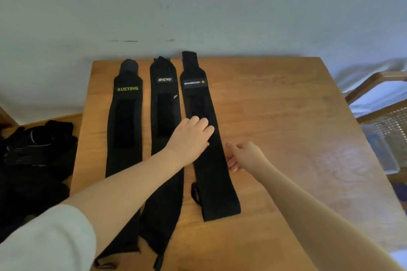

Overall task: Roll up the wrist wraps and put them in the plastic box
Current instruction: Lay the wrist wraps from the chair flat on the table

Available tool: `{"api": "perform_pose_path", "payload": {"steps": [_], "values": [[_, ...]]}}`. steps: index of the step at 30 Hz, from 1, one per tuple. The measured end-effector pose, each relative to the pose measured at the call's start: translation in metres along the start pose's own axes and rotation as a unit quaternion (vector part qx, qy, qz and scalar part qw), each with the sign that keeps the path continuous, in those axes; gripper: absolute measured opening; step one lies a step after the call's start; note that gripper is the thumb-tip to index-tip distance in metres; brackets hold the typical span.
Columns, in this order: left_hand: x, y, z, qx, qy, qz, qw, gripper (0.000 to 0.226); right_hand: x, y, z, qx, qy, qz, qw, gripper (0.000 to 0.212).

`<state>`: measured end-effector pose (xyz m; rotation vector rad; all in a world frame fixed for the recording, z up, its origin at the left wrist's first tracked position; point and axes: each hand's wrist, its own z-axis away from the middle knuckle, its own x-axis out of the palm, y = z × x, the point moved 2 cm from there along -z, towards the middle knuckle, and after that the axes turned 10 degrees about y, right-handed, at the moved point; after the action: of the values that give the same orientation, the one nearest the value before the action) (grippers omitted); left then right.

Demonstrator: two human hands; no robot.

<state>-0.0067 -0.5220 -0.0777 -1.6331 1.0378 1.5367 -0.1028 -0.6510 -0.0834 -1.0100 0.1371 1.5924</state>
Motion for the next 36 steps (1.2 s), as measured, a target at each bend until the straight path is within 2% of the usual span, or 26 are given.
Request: {"api": "perform_pose_path", "payload": {"steps": [2,5,8,10,11,13,15,17,19,21,23,25,28,30,33,36], "values": [[0.002,0.025,0.021,-0.015,-0.016,0.069,0.997,0.039,0.006,0.004,0.011,0.010,-0.012,-0.045,0.999,0.035],[0.004,0.034,0.036,-0.089,-0.021,0.103,0.990,0.039,0.007,0.018,0.029,0.031,-0.059,-0.126,0.990,0.027],[0.000,0.036,0.043,-0.109,-0.083,0.119,0.983,0.044,0.016,0.040,0.056,-0.081,-0.178,-0.205,0.959,0.032],[-0.002,0.037,0.049,-0.122,-0.130,0.128,0.976,0.049,0.024,0.051,0.074,-0.135,-0.238,-0.189,0.943,0.043],[-0.003,0.038,0.053,-0.121,-0.152,0.117,0.974,0.054,0.029,0.055,0.078,-0.153,-0.237,-0.149,0.948,0.052],[-0.004,0.040,0.058,-0.110,-0.181,0.084,0.974,0.067,0.036,0.060,0.081,-0.180,-0.172,-0.045,0.967,0.059],[-0.003,0.041,0.064,-0.109,-0.195,0.065,0.973,0.085,0.035,0.066,0.083,-0.174,-0.129,-0.033,0.976,0.050],[0.003,0.044,0.069,-0.104,-0.211,0.043,0.971,0.104,0.033,0.073,0.089,-0.125,-0.134,-0.087,0.979,0.028],[0.011,0.049,0.076,-0.095,-0.215,0.000,0.972,0.116,0.034,0.081,0.097,-0.091,-0.102,-0.060,0.989,0.015],[0.016,0.056,0.082,-0.102,-0.190,-0.044,0.975,0.117,0.039,0.086,0.099,-0.096,-0.035,0.082,0.991,0.023],[0.015,0.063,0.089,-0.107,-0.134,-0.067,0.983,0.110,0.041,0.083,0.102,-0.109,0.044,0.244,0.963,0.035],[0.013,0.071,0.100,-0.091,-0.092,-0.040,0.991,0.092,0.039,0.076,0.109,-0.146,0.126,0.302,0.934,0.036],[0.004,0.069,0.122,-0.087,-0.063,0.059,0.992,0.063,0.043,0.055,0.123,-0.247,0.142,0.241,0.928,0.021],[-0.011,0.050,0.136,-0.113,-0.005,0.106,0.988,0.052,0.051,0.032,0.132,-0.299,0.128,0.183,0.928,0.014],[-0.041,-0.004,0.162,-0.186,0.048,0.113,0.975,0.051,0.074,-0.013,0.144,-0.333,0.065,0.072,0.938,0.011],[-0.068,-0.082,0.197,-0.269,0.038,0.116,0.955,0.049,0.116,-0.066,0.157,-0.337,-0.010,0.010,0.942,0.012]]}}
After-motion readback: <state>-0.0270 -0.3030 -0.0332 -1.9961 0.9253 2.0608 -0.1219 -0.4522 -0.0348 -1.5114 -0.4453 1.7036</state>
